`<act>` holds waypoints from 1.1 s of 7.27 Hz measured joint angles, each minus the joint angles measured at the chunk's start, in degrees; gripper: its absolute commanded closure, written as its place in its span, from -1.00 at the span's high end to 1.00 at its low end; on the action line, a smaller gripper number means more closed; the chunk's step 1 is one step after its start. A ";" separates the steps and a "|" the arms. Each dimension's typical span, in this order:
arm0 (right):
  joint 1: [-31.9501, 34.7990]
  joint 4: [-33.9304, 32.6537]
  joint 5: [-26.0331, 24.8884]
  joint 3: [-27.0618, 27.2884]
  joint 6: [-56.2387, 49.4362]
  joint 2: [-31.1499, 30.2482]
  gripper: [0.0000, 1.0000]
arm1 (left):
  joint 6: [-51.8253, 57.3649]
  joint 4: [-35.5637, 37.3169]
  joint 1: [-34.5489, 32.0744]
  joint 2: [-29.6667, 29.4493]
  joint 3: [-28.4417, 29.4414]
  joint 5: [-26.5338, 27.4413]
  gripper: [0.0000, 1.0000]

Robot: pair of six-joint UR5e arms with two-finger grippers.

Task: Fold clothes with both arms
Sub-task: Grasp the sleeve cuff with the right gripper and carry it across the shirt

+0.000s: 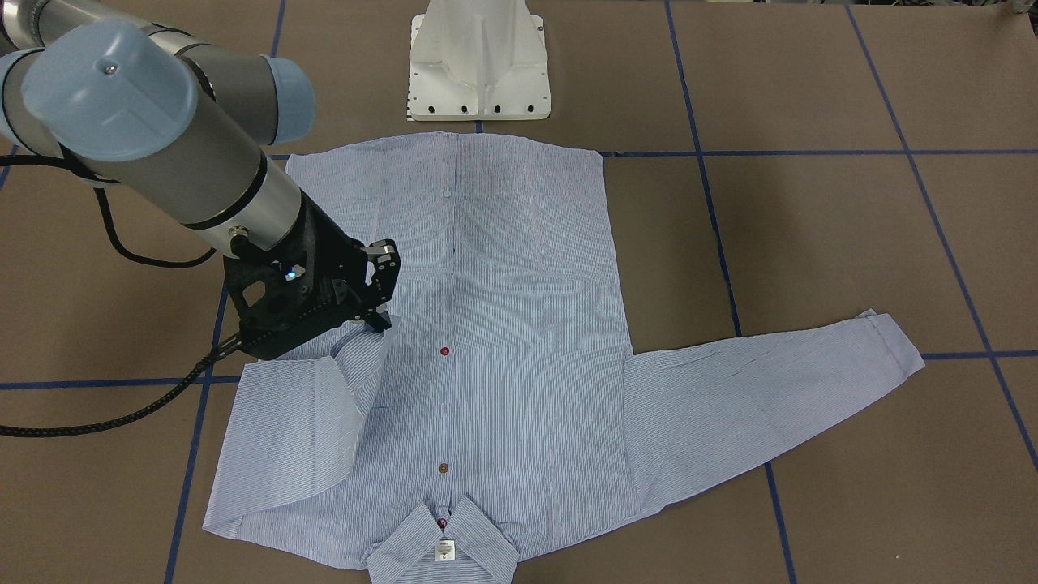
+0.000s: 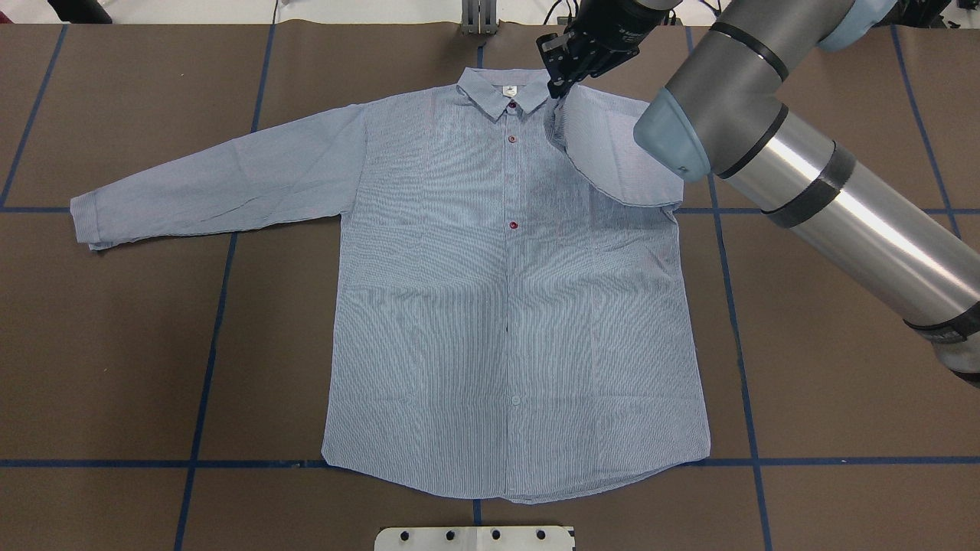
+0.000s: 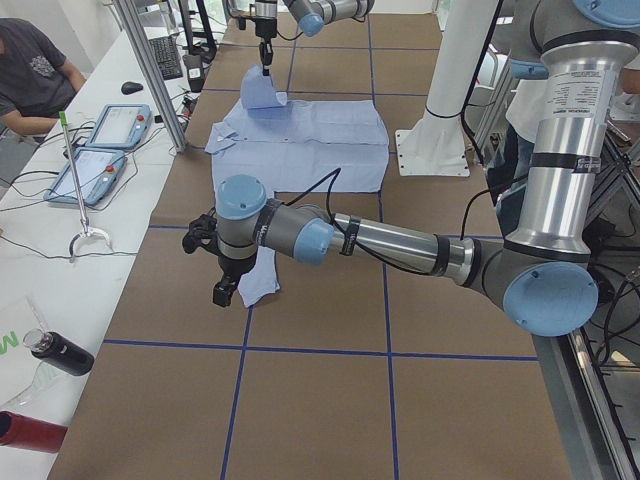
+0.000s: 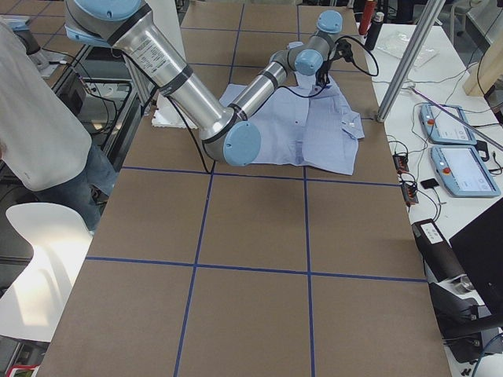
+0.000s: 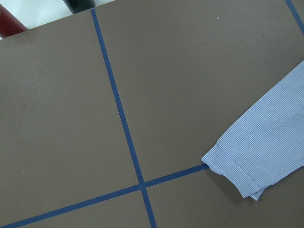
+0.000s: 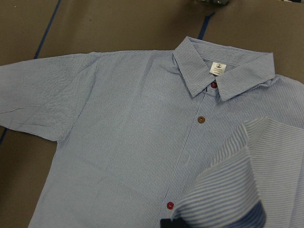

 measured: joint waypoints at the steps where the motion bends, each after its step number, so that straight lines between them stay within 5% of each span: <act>1: -0.93 -0.06 -0.98 -1.29 0.01 2.21 -1.00 | 0.01 0.00 0.00 0.03 0.17 0.00 1.00; 4: -6.46 0.41 -7.95 -6.43 0.46 6.48 -1.00 | -0.04 0.00 0.00 0.00 0.37 0.07 1.00; 7: -13.83 4.51 -15.11 -18.15 0.50 10.96 -1.00 | -0.02 0.06 0.00 -0.04 0.74 0.09 1.00; 8: -15.67 5.19 -17.68 -20.87 0.47 12.52 0.98 | 0.00 0.03 0.00 -0.04 0.91 0.09 1.00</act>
